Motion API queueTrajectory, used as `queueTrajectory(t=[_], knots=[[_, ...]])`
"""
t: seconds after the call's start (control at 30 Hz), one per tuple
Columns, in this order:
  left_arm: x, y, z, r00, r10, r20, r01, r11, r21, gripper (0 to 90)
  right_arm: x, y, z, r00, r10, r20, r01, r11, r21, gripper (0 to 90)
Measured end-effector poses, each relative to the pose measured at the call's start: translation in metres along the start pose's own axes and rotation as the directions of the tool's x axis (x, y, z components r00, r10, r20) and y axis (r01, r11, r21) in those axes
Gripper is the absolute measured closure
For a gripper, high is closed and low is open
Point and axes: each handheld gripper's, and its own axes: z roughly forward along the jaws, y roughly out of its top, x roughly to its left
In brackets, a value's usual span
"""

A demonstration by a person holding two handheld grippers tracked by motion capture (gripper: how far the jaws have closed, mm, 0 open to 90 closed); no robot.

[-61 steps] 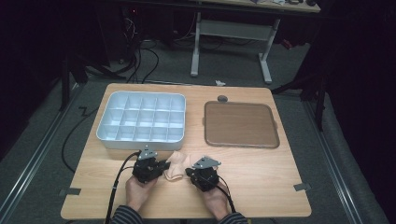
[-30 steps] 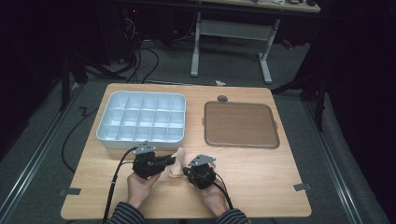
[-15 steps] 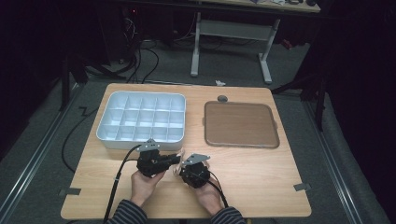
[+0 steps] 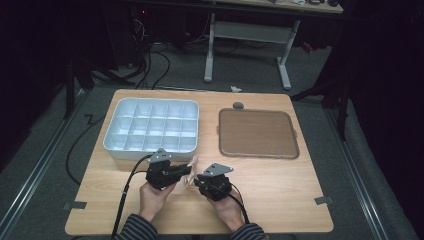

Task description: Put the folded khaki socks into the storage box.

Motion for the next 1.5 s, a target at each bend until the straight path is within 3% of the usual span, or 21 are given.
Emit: queueTrajectory(t=[0.17,0.23,0.4,0.6,0.77,0.97,1.5], knots=[[-0.001,0.0,-0.001,0.9999,-0.001,-0.017,0.001,1.0,0.005,82.1,-0.013,-0.005,-0.016,0.9984,0.029,0.05,-0.027,0.9992,-0.029,72.0],[-0.001,0.0,-0.002,0.9997,-0.004,-0.024,0.004,1.0,0.003,82.1,-0.024,-0.009,-0.024,0.9959,0.066,0.062,-0.064,0.9975,-0.031,70.1],[-0.002,0.0,-0.001,0.9998,0.001,-0.022,-0.001,1.0,0.005,82.1,-0.043,-0.019,-0.037,0.9833,0.131,0.126,-0.125,0.9906,-0.057,65.5],[-0.005,0.0,0.001,0.9997,0.012,-0.023,-0.012,0.9999,0.004,82.1,-0.048,-0.026,-0.032,0.9663,0.16,0.202,-0.152,0.987,-0.052,63.3],[-0.006,-0.001,0.0,0.9993,0.021,-0.032,-0.021,0.9997,0.011,82.0,-0.05,-0.032,-0.025,0.9633,0.181,0.198,-0.178,0.9835,-0.031,66.9],[-0.008,-0.001,0.0,0.9993,0.027,-0.027,-0.026,0.9996,0.01,82.0,-0.05,-0.034,-0.017,0.9702,0.18,0.163,-0.181,0.9834,-0.003,85.0],[-0.01,-0.001,0.009,0.9992,0.037,-0.014,-0.037,0.9988,0.034,81.8,-0.044,-0.029,-0.011,0.9787,0.153,0.137,-0.155,0.9878,0.008,86.6]])
